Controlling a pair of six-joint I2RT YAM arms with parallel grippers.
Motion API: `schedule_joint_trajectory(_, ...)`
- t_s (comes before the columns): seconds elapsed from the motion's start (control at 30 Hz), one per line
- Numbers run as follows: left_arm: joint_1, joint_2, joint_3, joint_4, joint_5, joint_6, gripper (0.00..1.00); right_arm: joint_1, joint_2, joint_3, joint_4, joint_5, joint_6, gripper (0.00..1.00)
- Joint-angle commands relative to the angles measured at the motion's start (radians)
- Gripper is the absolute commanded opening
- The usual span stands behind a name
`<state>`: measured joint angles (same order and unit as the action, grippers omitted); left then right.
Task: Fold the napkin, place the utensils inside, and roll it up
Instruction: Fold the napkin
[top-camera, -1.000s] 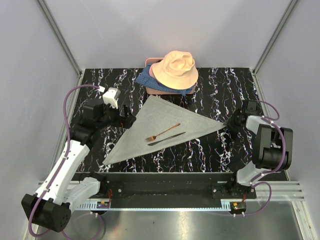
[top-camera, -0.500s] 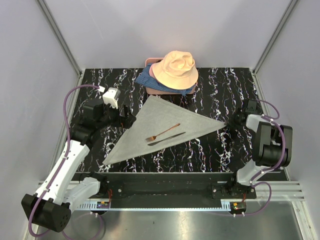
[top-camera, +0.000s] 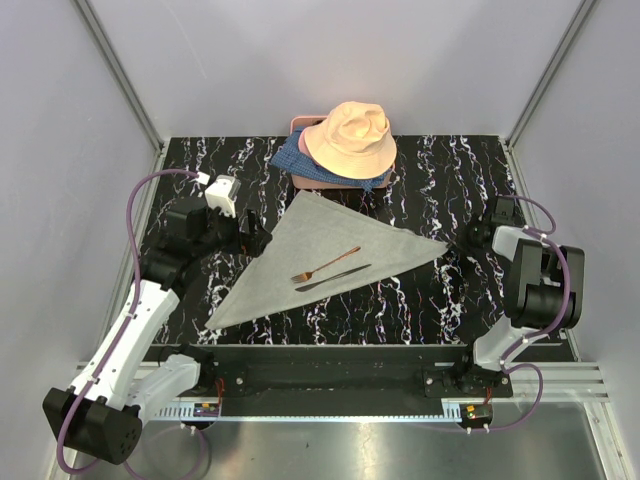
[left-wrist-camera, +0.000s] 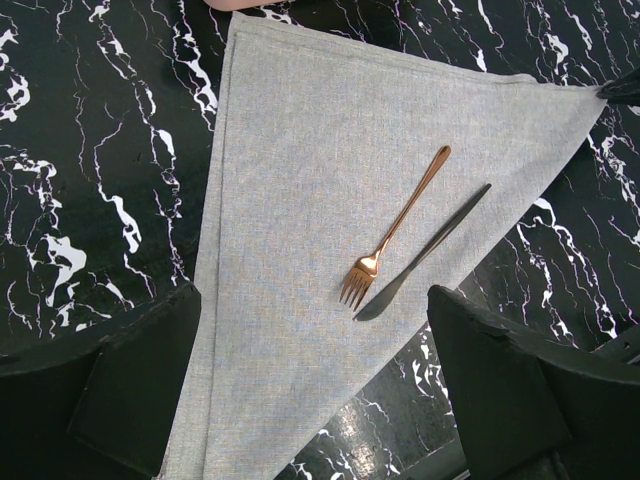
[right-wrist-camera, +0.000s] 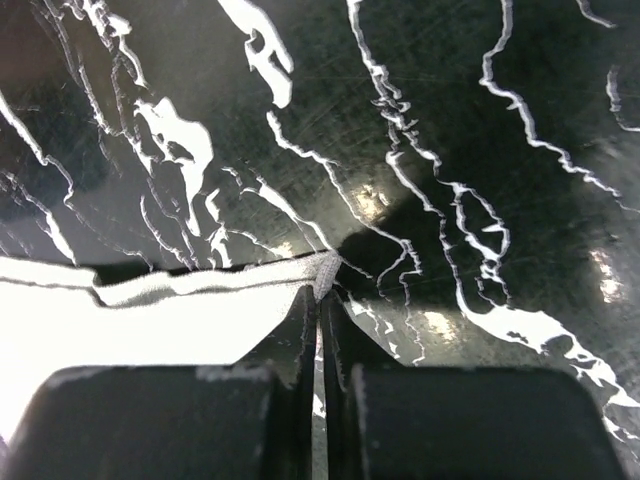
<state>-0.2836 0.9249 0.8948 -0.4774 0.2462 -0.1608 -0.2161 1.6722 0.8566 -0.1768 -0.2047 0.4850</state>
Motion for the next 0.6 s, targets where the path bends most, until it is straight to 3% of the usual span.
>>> schedule_joint_trajectory(0.0, -0.003, -0.004, 0.001, 0.028, -0.035, 0.006, 0.99, -0.005, -0.025, 0.032, 0.03, -0.114, -0.046, 0.0)
schedule_joint_trajectory(0.3, -0.003, 0.002, 0.003, 0.028, -0.024, 0.004, 0.99, 0.009, -0.15, -0.001, 0.118, -0.312, 0.02, 0.0)
schedule_joint_trajectory(0.57, -0.003, 0.005, 0.004, 0.023, -0.022, 0.003, 0.99, 0.266, -0.236, -0.04, 0.213, -0.295, 0.122, 0.0)
